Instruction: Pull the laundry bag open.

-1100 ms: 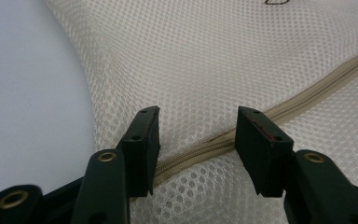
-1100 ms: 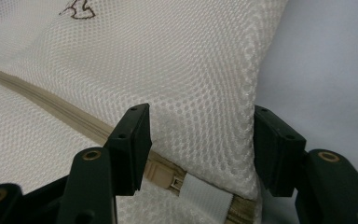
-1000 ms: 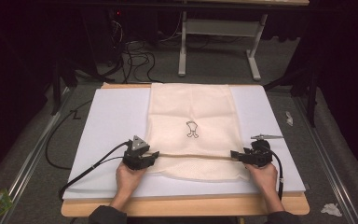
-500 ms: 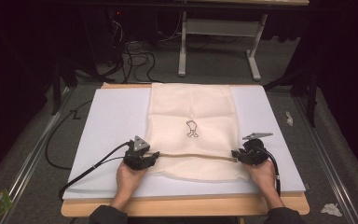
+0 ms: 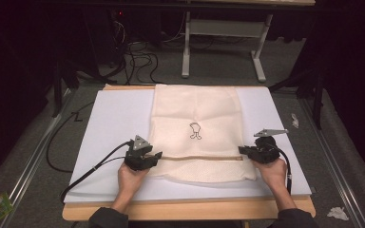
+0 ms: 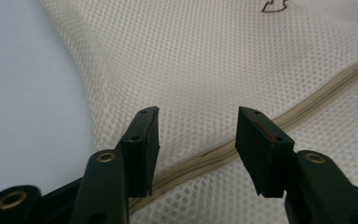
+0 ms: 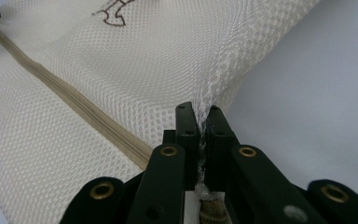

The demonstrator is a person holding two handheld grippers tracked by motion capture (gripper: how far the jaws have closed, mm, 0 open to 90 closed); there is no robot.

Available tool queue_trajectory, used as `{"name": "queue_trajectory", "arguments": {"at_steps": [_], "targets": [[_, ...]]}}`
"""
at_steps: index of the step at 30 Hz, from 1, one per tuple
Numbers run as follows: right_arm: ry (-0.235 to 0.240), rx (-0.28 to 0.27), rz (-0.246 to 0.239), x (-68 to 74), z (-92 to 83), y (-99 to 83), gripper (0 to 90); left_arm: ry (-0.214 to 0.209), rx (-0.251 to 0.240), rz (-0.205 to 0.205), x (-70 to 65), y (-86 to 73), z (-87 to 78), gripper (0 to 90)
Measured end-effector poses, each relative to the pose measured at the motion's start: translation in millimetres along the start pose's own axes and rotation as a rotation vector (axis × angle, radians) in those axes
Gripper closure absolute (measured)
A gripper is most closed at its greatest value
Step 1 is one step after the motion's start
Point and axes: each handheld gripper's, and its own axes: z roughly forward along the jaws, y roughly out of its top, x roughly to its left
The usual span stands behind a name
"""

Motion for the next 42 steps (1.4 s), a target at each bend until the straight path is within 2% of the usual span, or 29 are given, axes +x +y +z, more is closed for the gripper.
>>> {"name": "queue_trajectory", "arguments": {"at_steps": [2,3,6,9,10,14,16,18,24,26,28,29,36,38,39,40,42], "targets": [[0.009,-0.011,0.002,0.1,-1.0,2.7,88.4,-0.016,-0.017,-0.012,-1.8,2.2,0.2,49.7],[0.015,-0.017,0.006,0.0,-1.4,3.7,88.5,-0.012,-0.016,-0.003,-4.5,3.8,1.0,49.7],[0.028,-0.024,0.005,1.0,-2.1,5.9,88.5,-0.042,-0.007,0.031,-15.3,10.8,3.8,49.5],[0.039,-0.033,0.001,2.8,-4.4,7.9,88.5,-0.056,-0.019,0.063,-26.5,19.5,4.7,49.4],[0.046,-0.040,0.011,3.4,-5.3,8.3,88.5,-0.073,-0.021,0.066,-29.1,22.4,5.9,49.3],[0.058,-0.049,0.007,3.7,-8.0,10.9,88.5,-0.093,-0.039,0.066,-35.6,32.4,9.7,49.6],[0.066,-0.057,0.007,4.2,-9.2,12.4,88.6,-0.104,-0.037,0.068,-39.7,35.8,11.9,49.6],[0.067,-0.055,0.004,4.6,-10.4,14.0,88.6,-0.125,-0.031,0.087,-45.4,39.8,14.4,49.6],[0.078,-0.067,0.008,4.2,-10.2,17.2,88.6,-0.167,-0.038,0.097,-58.6,47.6,21.4,50.2],[0.083,-0.066,0.011,4.3,-9.8,17.5,88.6,-0.179,-0.037,0.093,-61.6,48.5,23.8,51.1],[0.087,-0.067,0.012,4.2,-9.2,17.5,88.6,-0.206,-0.019,0.094,-64.0,49.3,25.9,55.8],[0.089,-0.068,0.012,4.1,-9.1,17.5,88.6,-0.208,-0.013,0.104,-65.5,49.7,26.5,56.9],[0.106,-0.075,0.015,4.5,-8.1,19.3,88.6,-0.240,-0.018,0.103,-72.7,54.3,29.0,58.2],[0.108,-0.074,0.014,5.8,-7.5,20.2,88.6,-0.248,-0.010,0.113,-75.4,55.5,30.5,58.7],[0.109,-0.073,0.014,6.3,-7.3,20.6,88.6,-0.239,-0.010,0.126,-78.2,55.9,31.6,59.2],[0.108,-0.071,0.013,6.7,-7.2,21.1,88.6,-0.223,-0.002,0.156,-81.2,56.4,32.7,60.0],[0.110,-0.073,0.007,7.8,-7.5,21.8,88.6,-0.242,0.001,0.154,-84.4,56.6,35.3,61.6]]}}
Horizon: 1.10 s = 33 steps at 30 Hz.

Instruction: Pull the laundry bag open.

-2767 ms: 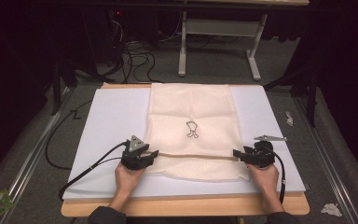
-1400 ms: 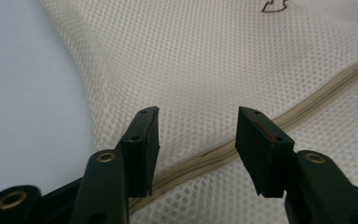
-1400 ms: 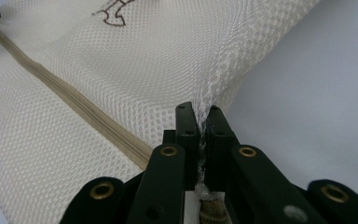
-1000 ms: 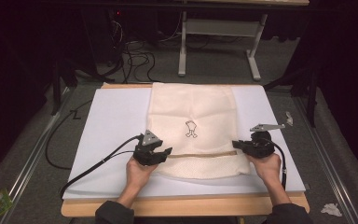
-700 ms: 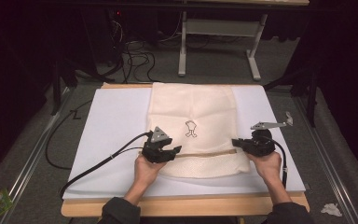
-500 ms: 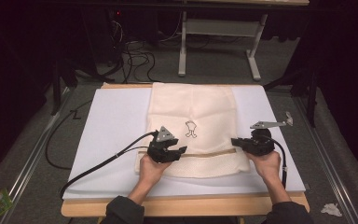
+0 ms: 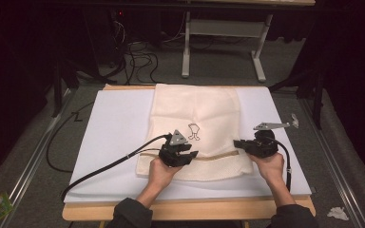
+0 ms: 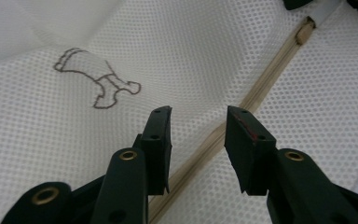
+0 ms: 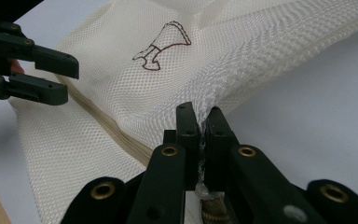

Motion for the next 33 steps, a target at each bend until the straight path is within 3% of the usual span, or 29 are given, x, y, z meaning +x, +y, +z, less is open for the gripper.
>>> {"name": "queue_trajectory", "arguments": {"at_steps": [5,7,15,24,29,33], "targets": [[0.005,0.008,-0.007,2.0,0.4,1.5,88.6,-0.036,0.008,0.011,-6.0,1.3,8.4,63.9],[0.009,0.011,-0.005,2.7,1.6,2.0,88.6,-0.059,0.000,-0.003,-6.5,2.1,10.9,64.5],[0.019,0.011,-0.013,5.8,5.9,3.7,88.6,-0.052,-0.004,0.013,-7.8,4.7,10.8,64.8],[0.042,-0.001,-0.021,13.2,12.3,9.4,88.7,-0.120,-0.001,0.027,-20.6,15.0,19.3,66.7],[0.061,0.005,-0.029,17.9,16.3,11.2,88.7,-0.132,-0.009,0.072,-32.7,19.4,26.5,65.1],[0.069,-0.002,-0.028,18.2,16.8,10.2,88.6,-0.150,0.003,0.063,-34.7,18.9,33.4,65.4]]}}
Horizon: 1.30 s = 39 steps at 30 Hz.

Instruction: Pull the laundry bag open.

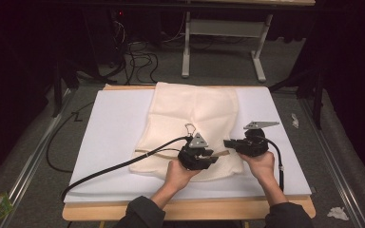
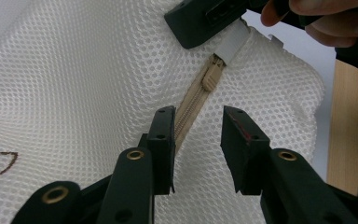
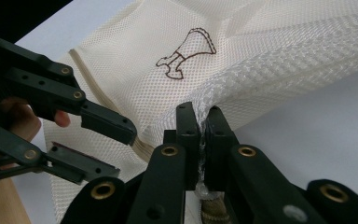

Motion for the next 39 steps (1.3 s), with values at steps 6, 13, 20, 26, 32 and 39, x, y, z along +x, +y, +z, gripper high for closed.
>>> {"name": "queue_trajectory", "arguments": {"at_steps": [6,13,20,26,32,39], "targets": [[0.007,0.002,-0.003,2.3,1.8,0.9,88.7,-0.018,-0.014,-0.011,-1.8,1.7,4.2,66.6],[0.020,0.002,-0.003,4.7,4.5,1.8,88.7,-0.029,-0.023,-0.016,-1.6,3.7,10.9,70.0],[0.023,0.003,-0.015,9.2,7.9,3.9,88.7,-0.030,-0.035,-0.026,-1.7,3.7,12.3,70.6],[0.029,0.003,-0.020,11.3,10.8,4.7,88.7,-0.035,-0.052,-0.034,-2.5,4.3,12.5,72.4],[0.032,0.007,-0.023,13.3,12.7,5.0,88.7,-0.036,-0.052,-0.042,-1.2,4.1,14.1,80.6],[0.035,0.010,-0.032,13.8,13.9,5.1,88.7,-0.045,-0.043,-0.038,0.1,4.3,13.1,86.5]]}}
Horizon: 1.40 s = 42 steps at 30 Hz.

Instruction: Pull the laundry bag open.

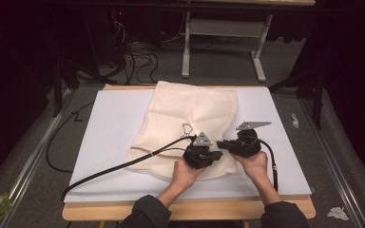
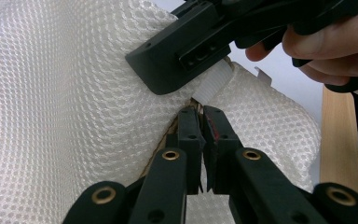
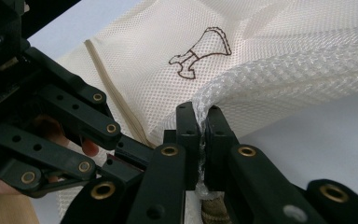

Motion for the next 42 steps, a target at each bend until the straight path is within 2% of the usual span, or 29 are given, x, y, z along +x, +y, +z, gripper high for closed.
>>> {"name": "queue_trajectory", "arguments": {"at_steps": [5,11,18,21,23,24,26,30,33,37,42], "targets": [[-0.011,0.015,-0.006,-0.3,-2.3,-1.0,88.7,-0.011,0.003,0.004,0.1,-0.2,-1.2,87.0],[-0.018,0.010,-0.009,-2.9,-2.4,-4.7,88.7,0.004,0.012,0.020,-0.8,0.3,-4.5,87.0],[-0.021,0.010,-0.024,-3.8,-4.3,-5.9,88.7,0.002,0.019,0.026,-2.3,1.0,-8.4,87.2],[-0.018,0.011,-0.021,-3.7,-4.9,-7.4,88.8,0.007,0.028,0.031,-2.8,1.8,-11.4,87.2],[-0.019,0.011,-0.025,-3.5,-4.9,-7.7,88.9,0.027,0.032,0.038,-3.0,1.5,-12.6,87.3],[-0.023,0.010,-0.025,-3.3,-5.8,-7.6,88.9,0.034,0.033,0.036,-2.1,0.7,-13.3,87.3],[-0.024,0.006,-0.024,-4.6,-8.2,-8.3,89.0,0.021,0.030,0.011,0.9,-0.2,-14.9,87.3],[-0.019,0.003,-0.019,-6.1,-9.5,-10.2,89.0,0.033,0.034,0.021,-0.6,-0.1,-16.4,87.3],[-0.018,0.002,-0.023,-5.7,-8.5,-10.2,88.9,0.024,0.037,0.011,0.9,-0.8,-17.9,87.3],[-0.017,-0.003,-0.023,-7.2,-10.5,-10.8,89.0,0.037,0.043,0.009,3.4,-3.4,-22.1,87.2],[-0.013,-0.004,-0.015,-8.1,-11.4,-12.3,88.9,0.032,0.044,0.005,3.7,-3.3,-24.2,87.2]]}}
